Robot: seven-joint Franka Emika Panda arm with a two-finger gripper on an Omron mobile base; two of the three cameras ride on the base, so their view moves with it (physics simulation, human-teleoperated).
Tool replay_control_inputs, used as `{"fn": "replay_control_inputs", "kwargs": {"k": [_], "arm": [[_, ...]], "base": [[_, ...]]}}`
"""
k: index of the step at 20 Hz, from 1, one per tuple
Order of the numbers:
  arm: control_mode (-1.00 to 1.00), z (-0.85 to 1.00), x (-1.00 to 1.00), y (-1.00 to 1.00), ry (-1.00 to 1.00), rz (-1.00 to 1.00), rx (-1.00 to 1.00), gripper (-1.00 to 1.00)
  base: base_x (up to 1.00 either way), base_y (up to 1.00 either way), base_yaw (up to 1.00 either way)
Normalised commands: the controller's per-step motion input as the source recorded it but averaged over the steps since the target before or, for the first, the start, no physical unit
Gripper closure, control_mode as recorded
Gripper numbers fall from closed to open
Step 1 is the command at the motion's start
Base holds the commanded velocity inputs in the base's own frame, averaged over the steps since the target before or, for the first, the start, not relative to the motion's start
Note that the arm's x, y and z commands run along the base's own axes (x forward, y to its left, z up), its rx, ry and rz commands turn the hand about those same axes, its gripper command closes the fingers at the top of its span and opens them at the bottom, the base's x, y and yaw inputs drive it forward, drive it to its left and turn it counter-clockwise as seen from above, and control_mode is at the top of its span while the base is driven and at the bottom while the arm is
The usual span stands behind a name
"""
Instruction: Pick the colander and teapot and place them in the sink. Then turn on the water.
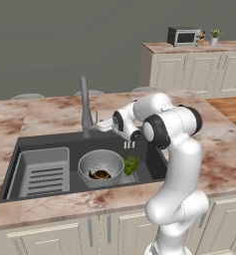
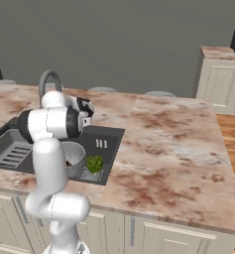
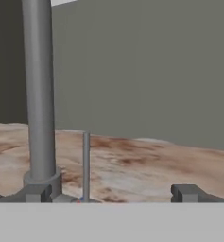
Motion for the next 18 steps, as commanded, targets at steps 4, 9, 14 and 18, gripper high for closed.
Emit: {"fn": "replay_control_inputs", "kwargs": {"k": [4,9,14,18], "arm": [[-1.00,0.00,0.13,0.23,0.00,-0.05,0.00,-1.00],[-1.00,-0.01,0.08,0.22,0.00,-0.05,0.00,-1.00],[-1.00,-0.01,0.00,0.25,0.00,-0.07,0.00,-1.00],[-1.00,-0.01,0.00,0.28,0.00,-0.08,0.00,-1.00]], "base": [[0.00,0.00,0.00],[0.00,0.00,0.00],[0.00,0.00,0.00],[0.00,0.00,0.00]]}}
